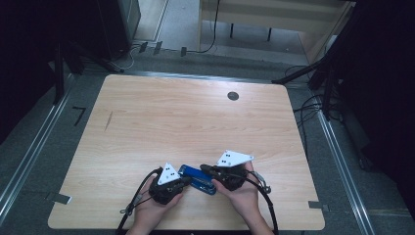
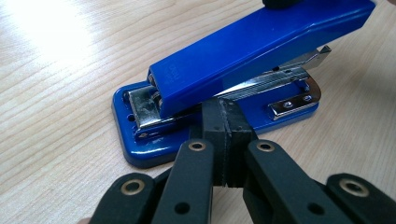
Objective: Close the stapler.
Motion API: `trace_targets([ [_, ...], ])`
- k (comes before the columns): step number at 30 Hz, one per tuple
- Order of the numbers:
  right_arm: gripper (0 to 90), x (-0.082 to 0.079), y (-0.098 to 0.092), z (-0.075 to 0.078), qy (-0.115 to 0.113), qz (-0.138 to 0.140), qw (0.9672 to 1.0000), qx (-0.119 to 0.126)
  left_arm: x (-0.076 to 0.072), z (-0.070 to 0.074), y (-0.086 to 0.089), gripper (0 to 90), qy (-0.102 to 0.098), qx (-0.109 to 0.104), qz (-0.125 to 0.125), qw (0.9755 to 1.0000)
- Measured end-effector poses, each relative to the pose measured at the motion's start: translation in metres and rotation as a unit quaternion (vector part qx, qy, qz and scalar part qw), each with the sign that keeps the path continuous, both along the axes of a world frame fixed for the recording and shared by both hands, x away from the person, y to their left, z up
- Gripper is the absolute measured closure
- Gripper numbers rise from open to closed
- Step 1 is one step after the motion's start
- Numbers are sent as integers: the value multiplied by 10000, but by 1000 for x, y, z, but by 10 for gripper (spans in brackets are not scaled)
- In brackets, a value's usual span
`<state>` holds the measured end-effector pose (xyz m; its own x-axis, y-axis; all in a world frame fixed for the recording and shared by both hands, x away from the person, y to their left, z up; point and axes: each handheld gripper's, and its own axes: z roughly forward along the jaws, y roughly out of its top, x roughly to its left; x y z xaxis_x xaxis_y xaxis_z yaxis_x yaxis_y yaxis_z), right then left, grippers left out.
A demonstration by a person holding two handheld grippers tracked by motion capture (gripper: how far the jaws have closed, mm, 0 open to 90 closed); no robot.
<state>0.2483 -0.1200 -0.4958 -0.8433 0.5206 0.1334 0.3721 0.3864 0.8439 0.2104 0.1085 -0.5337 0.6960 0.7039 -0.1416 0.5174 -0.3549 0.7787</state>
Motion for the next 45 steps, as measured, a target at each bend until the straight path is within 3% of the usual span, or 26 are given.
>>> trace_targets([
  [16,900,-5,-12,-5,80,-85,9999,91,0,0,1,900,42,-19,-45,10000],
  [34,900,-16,-19,-3,-35,-101,9999,-41,0,0,3,900,132,18,-64,9999],
  [42,900,-19,-20,-4,46,-80,10000,-7,0,0,2,900,140,41,-75,9999],
  [45,900,-22,-19,-7,28,-87,9999,-137,0,0,2,900,135,53,-78,9999],
])
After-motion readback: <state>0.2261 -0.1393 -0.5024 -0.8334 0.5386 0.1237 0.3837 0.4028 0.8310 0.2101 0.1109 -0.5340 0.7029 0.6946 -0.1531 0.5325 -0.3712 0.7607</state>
